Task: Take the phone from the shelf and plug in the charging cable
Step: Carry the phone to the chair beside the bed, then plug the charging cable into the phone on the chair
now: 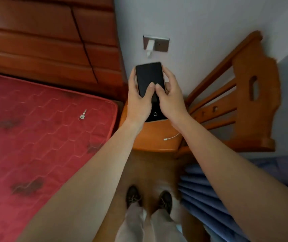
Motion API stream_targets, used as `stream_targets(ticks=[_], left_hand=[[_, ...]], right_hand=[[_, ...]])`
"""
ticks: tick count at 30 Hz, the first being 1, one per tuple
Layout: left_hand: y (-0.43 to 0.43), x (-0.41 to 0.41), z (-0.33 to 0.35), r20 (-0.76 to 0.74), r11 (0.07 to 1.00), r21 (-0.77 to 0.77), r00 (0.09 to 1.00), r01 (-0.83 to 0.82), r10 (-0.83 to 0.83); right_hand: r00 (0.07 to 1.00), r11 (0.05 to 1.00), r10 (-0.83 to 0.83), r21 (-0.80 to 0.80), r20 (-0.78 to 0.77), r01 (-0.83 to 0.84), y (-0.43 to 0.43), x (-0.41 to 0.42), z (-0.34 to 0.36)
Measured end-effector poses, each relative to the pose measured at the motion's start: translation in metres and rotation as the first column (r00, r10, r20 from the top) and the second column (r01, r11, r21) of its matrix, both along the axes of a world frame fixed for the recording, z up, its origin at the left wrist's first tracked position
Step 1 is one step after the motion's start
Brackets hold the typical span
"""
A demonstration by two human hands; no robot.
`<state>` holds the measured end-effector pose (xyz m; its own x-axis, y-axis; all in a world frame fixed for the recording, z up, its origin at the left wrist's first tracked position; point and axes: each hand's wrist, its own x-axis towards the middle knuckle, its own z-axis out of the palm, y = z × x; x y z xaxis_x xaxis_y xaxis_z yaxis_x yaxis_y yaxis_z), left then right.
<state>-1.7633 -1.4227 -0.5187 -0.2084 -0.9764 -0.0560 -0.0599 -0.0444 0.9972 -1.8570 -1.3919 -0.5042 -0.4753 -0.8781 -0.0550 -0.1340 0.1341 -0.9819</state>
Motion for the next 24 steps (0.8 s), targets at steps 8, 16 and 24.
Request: stream_targets(ticks=[8, 16, 24], left_hand=[[-0.028, -0.021, -0.194, 0.04, 0.975, 0.221, 0.999, -0.002, -0.007], [-0.044, -0.033, -0.303, 0.161, 0.773, 0.618, 0.985, -0.147, 0.059], [-0.044, -0.024, -0.324, 0.069, 0.54, 0.809, 0.949, -0.234, 0.307]], right_hand=[[0.996, 0.995, -0.022, 0.094, 0.087, 0.014, -0.025, -0.024, -0.201], [0.915, 0.851, 0.128, 0.516, -0.383, 0.097, 0.016, -0.074, -0.323], [0.844, 0.702, 0.423, 0.708, -0.331, -0.074, 0.05, -0.073, -0.38]])
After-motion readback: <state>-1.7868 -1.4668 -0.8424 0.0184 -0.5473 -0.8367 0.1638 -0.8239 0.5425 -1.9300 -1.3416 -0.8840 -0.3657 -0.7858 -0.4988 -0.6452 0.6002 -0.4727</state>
